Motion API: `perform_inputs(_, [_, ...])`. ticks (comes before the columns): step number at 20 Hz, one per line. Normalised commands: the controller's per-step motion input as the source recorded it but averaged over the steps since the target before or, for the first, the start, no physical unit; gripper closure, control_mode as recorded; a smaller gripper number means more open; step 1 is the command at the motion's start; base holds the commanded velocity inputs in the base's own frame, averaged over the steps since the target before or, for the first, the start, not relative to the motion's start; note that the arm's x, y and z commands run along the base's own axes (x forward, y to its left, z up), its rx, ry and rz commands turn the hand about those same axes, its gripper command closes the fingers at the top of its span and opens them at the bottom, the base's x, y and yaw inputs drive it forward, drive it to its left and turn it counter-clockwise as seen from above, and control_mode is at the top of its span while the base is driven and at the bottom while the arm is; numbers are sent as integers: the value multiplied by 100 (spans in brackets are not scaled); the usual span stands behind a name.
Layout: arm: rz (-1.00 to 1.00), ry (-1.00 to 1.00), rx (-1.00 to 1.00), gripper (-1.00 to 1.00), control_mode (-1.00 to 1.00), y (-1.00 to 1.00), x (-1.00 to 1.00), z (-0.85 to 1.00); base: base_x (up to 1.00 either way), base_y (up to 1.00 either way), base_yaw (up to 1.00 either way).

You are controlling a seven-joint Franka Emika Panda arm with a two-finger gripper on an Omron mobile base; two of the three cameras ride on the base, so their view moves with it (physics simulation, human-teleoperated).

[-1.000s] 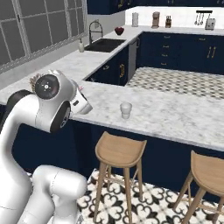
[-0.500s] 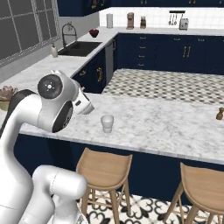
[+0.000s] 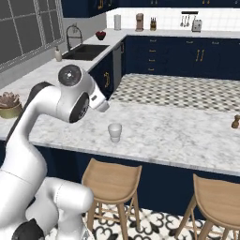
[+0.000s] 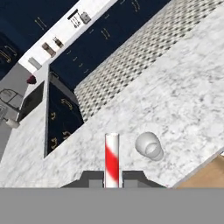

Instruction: Take a straw from the drawer in front and place it inside the glass cup on the dining counter.

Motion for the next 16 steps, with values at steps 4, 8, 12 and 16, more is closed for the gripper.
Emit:
perform_inputs(4, [34,-9,-3,100,-100,-45,35,0,0,0,0])
perform_inputs(8, [44,-11,-4,100,-100,-42,41,0,0,0,0])
perform_inputs(12, [43,-7,-6,100,-100,-20,56,-11,0,0,0])
perform_inputs(16, [41,-7,-16,100,-100,1,35,-37,0,0,0])
